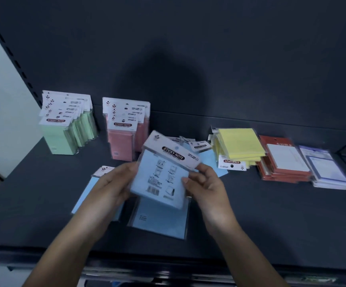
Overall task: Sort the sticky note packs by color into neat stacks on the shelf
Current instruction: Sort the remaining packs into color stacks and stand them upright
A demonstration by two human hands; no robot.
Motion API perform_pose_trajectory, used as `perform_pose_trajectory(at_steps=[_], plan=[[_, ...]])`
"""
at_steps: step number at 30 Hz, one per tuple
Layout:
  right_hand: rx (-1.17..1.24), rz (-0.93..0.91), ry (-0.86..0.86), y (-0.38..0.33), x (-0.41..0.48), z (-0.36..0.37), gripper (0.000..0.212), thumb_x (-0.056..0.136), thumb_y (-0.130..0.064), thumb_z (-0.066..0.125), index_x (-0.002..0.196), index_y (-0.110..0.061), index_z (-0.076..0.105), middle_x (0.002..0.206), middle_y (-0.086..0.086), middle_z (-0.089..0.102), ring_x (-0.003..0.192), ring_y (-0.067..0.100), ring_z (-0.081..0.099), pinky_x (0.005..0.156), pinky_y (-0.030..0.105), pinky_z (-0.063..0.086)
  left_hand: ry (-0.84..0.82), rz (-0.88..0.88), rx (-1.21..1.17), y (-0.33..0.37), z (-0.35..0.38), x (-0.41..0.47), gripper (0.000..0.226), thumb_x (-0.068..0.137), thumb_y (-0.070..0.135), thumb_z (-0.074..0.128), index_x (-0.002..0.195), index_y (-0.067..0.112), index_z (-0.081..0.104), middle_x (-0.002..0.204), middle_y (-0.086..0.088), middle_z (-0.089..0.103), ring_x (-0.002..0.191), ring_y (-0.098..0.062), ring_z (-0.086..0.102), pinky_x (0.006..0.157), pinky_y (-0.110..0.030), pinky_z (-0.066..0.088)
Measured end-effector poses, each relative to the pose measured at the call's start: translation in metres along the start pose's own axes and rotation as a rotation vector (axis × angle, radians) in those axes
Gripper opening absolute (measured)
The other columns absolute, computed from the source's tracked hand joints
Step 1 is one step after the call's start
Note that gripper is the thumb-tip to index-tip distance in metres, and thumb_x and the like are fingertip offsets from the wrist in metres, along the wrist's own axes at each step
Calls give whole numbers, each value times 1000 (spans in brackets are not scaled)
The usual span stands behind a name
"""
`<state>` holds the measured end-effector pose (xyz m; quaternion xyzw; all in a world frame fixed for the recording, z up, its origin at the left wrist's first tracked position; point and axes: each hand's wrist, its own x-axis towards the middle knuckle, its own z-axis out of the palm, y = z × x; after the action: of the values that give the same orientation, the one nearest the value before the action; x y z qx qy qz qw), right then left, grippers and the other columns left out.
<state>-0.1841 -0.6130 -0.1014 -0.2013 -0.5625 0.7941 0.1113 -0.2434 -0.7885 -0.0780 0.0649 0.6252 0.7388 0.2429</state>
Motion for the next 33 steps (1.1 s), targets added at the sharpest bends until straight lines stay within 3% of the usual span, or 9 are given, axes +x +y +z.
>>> perform_pose_trajectory(at_steps=[3, 7, 10, 12, 16, 20, 23, 28, 33], plan=[[38, 42, 9, 8, -5, 13, 32, 83, 4, 61, 111, -8, 52, 99, 15, 69, 85, 20, 68, 67, 26, 56, -82, -13, -41, -7, 16, -3, 42, 85, 50, 50, 110, 21, 69, 112, -10, 69, 106, -27, 64, 95, -46, 45], [169, 172, -19, 7, -12, 26, 30, 87, -7, 60, 116, -11, 52, 103, 17, 69, 89, 22, 69, 73, 27, 57, -162, -22, 61, -23, 29, -3, 55, 71, 59, 62, 122, 38, 58, 126, 7, 61, 119, -11, 55, 107, -39, 36], [293, 325, -94, -4, -18, 25, 29, 92, -20, 51, 114, -6, 63, 109, 20, 68, 98, 29, 67, 85, 37, 54, -130, -64, 146, -24, 33, 0, 67, 62, 54, 78, 122, 50, 49, 126, 16, 57, 114, 0, 55, 93, -22, 45], [394, 402, -123, -8, -19, 20, 37, 91, -32, 45, 103, -9, 72, 106, 18, 70, 96, 30, 67, 88, 42, 53, -23, -19, 230, -27, 32, 3, 71, 56, 48, 84, 118, 49, 50, 121, 13, 59, 108, -3, 58, 87, -23, 49], [407, 283, -84, -8, -21, 11, 44, 88, -45, 43, 110, -15, 67, 109, 14, 70, 101, 30, 66, 91, 45, 50, 169, 112, 280, -27, 24, 9, 32, 75, 23, 76, 103, 33, 62, 100, 3, 67, 88, -14, 63, 68, -21, 51], [19, 101, 17, 10, -21, 1, 33, 85, -14, 61, 118, -16, 55, 103, 3, 72, 92, 15, 68, 80, 30, 56, 251, 205, 615, -37, 18, 13, 32, 83, 11, 67, 111, 23, 61, 96, 7, 60, 88, -13, 56, 77, -23, 43], [-366, -45, 42, 21, -19, -3, 56, 87, 7, 53, 135, -19, 38, 112, -9, 64, 98, 0, 63, 86, 23, 52, 240, 259, 769, -52, 20, 10, 36, 85, 10, 63, 120, 16, 56, 115, 6, 53, 110, -10, 47, 96, -20, 32], [-832, -261, 50, 28, -17, -5, 64, 87, 2, 54, 143, -16, 28, 144, -6, 28, 130, 1, 30, 107, 6, 21, 268, 310, 885, -63, 22, 9, 40, 85, 3, 61, 123, 10, 51, 128, -2, 45, 121, -21, 40, 102, -24, 30], [-1029, -318, 20, 28, -37, -11, 46, 88, -14, 59, 131, -17, 45, 130, -7, 36, 117, 7, 41, 99, 12, 30, 253, 325, 926, -64, 19, 8, 33, 85, -1, 57, 118, 7, 56, 132, -4, 45, 125, -18, 41, 100, -9, 20]])
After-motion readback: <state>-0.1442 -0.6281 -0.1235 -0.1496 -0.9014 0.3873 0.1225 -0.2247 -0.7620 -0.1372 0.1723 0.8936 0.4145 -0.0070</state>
